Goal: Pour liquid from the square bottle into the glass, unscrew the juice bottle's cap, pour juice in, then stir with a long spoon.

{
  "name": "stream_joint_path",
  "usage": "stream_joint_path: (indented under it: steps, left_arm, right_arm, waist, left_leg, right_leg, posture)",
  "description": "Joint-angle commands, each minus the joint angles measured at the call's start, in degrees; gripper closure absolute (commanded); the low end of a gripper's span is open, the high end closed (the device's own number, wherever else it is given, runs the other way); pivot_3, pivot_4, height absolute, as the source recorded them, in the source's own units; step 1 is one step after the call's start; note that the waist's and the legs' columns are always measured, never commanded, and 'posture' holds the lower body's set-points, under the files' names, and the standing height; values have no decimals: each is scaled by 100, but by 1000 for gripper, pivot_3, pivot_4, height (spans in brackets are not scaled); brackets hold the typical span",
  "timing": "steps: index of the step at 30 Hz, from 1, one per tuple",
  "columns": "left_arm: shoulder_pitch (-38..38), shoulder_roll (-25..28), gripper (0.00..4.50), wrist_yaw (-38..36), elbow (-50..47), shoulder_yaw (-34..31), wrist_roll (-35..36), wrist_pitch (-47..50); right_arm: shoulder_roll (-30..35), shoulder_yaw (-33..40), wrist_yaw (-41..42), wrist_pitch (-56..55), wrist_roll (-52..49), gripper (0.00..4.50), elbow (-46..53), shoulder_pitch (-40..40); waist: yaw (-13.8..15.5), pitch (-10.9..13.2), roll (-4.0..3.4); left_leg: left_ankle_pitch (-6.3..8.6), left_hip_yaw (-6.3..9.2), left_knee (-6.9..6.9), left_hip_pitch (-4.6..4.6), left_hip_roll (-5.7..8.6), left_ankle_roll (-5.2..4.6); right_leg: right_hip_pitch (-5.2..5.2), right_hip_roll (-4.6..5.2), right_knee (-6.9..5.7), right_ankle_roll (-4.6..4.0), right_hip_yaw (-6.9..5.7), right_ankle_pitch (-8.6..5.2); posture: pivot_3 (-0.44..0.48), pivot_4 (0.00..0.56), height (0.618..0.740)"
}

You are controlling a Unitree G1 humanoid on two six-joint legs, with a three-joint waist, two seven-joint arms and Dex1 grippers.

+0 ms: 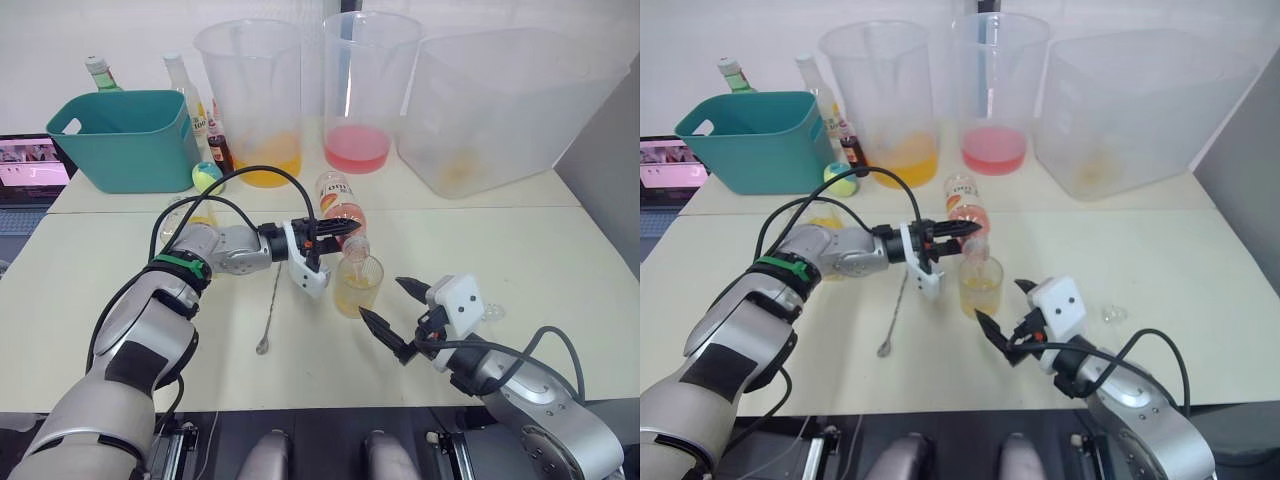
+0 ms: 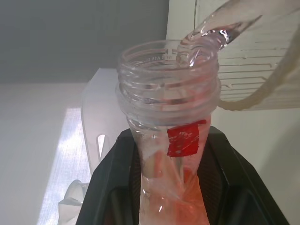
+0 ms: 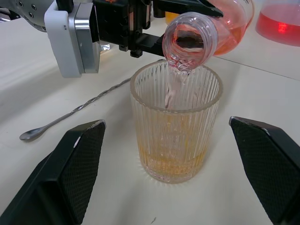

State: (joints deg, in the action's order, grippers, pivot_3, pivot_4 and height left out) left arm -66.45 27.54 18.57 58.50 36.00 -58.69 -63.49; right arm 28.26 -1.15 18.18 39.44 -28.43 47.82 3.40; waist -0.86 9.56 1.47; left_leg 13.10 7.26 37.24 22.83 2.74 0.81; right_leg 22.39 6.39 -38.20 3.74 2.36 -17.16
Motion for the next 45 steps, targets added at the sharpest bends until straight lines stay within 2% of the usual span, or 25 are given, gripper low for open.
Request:
stream_joint_path:
  steps: [1, 8, 18, 28, 36, 39, 41, 45]
  left_arm:
    - [-264, 99, 3300, 243, -185, -47, 29, 72]
    - [-279, 85, 3300, 254, -111, -27, 87, 73]
    - [-199, -7, 3300, -187, 52, -183, 589, 11]
    - [102, -209, 3300, -2032, 285, -678, 2304, -202]
    - [268, -341, 3300, -3797, 24, -1464, 4185, 282]
    - [420, -334, 3300, -5053, -528, -1873, 5447, 936]
    - [538, -292, 3300, -5643, -950, -2113, 6035, 1460]
    - [869, 64, 3300, -6621, -2365, -2652, 7210, 3360]
  right_arm:
    - [7, 161, 29, -22, -73, 25, 133, -64]
    - [17, 178, 69, -14, -60, 25, 118, -61]
    - [86, 224, 147, -32, -41, 25, 21, -69]
    - [166, 234, 240, 16, 5, 25, -51, -7]
    - [272, 427, 408, -24, -70, 25, -274, -241]
    - [431, 533, 662, -39, -163, 25, -451, -463]
    - [526, 596, 860, -38, -258, 25, -559, -619]
    - [921, 704, 1576, 80, -734, 25, -944, -1267]
  waist:
    - [0, 0, 0]
    - [0, 0, 0]
    - [-2, 0, 0]
    - [-18, 0, -1]
    - [-28, 0, -1]
    - [-47, -1, -1]
    - [-59, -1, -1]
    - [-151, -1, -1]
  left_leg:
    - [0, 0, 0, 0, 1, 0]
    - [0, 0, 2, 0, 6, 0]
    - [0, 0, 4, 1, 8, 0]
    - [0, 3, 9, 2, 12, 0]
    - [0, 10, 36, 8, 17, 0]
    - [0, 13, 54, 14, 19, -1]
    - [0, 16, 56, 14, 19, -1]
    - [1, 23, 59, 16, 19, -2]
  right_leg:
    - [0, 1, 0, 0, 0, 0]
    - [0, 6, -2, 3, 0, 0]
    - [0, 7, -3, 4, 0, 0]
    - [1, 10, -11, 5, 1, 0]
    - [2, 11, -27, 5, 1, 0]
    - [3, 11, -39, 7, 0, -1]
    - [2, 11, -44, 7, 0, -1]
    - [5, 10, -48, 7, -1, -1]
  posture:
    - [0, 150, 738]
    - [0, 150, 738]
    - [0, 150, 738]
    - [0, 150, 738]
    - [0, 150, 738]
    - [0, 150, 738]
    - [0, 150, 738]
    - [0, 150, 738]
